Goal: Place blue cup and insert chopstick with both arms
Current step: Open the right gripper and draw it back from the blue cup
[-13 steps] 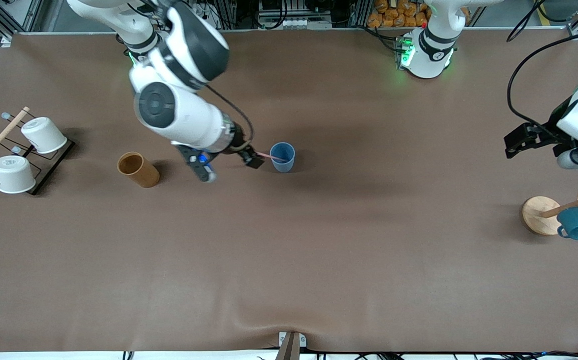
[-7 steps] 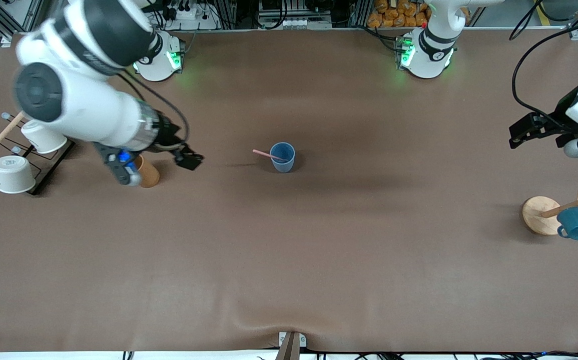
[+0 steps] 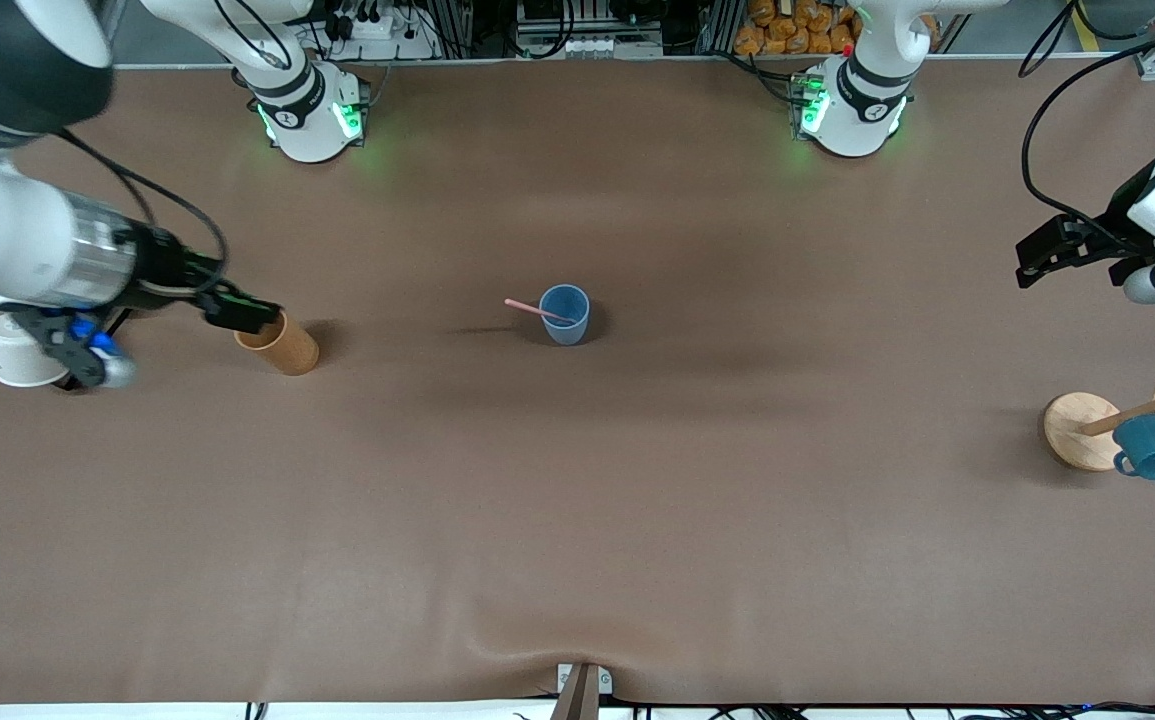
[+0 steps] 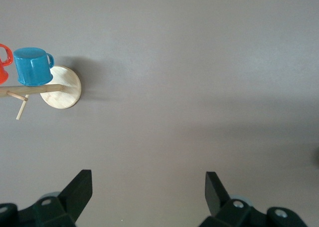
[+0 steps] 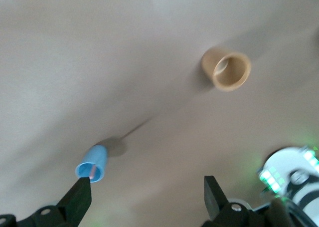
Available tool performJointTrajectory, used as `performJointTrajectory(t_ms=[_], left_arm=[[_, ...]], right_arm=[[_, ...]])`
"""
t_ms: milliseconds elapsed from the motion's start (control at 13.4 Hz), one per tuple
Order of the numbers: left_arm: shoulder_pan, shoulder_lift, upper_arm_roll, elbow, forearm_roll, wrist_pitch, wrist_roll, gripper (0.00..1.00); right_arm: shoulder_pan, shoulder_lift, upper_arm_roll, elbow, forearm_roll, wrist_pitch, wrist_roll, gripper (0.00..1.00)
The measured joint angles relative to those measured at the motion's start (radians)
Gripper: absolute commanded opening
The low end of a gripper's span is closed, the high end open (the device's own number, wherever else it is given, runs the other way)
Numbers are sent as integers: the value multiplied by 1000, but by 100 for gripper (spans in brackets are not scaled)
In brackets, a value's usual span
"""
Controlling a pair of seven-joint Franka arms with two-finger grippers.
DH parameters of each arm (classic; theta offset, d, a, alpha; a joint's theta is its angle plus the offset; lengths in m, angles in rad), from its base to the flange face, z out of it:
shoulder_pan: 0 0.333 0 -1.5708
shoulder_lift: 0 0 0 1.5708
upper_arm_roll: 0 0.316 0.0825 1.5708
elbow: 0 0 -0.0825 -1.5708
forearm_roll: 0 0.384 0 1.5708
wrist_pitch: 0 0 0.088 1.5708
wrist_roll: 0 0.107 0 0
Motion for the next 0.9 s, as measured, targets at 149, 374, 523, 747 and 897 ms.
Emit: performJointTrajectory(t_ms=[149, 374, 523, 747, 897], left_arm=[[0, 0, -1, -2, -1, 0, 0, 100], [-1, 0, -2, -5, -43, 0, 0, 100], [-1, 0, -3, -5, -47, 0, 0, 100], [-1, 0, -3, -5, -47, 0, 0, 100], [-1, 0, -3, -5, -47, 0, 0, 100]], right_arm=[[-20, -32, -2, 4, -64, -10, -173, 100], [-69, -87, -27, 3, -90, -40, -402, 100], [-80, -123, -64, -17, -105, -41, -519, 100], [-68, -230, -102, -134, -107, 13, -609, 100], [-31, -308, -148, -219, -107, 40, -637, 100]])
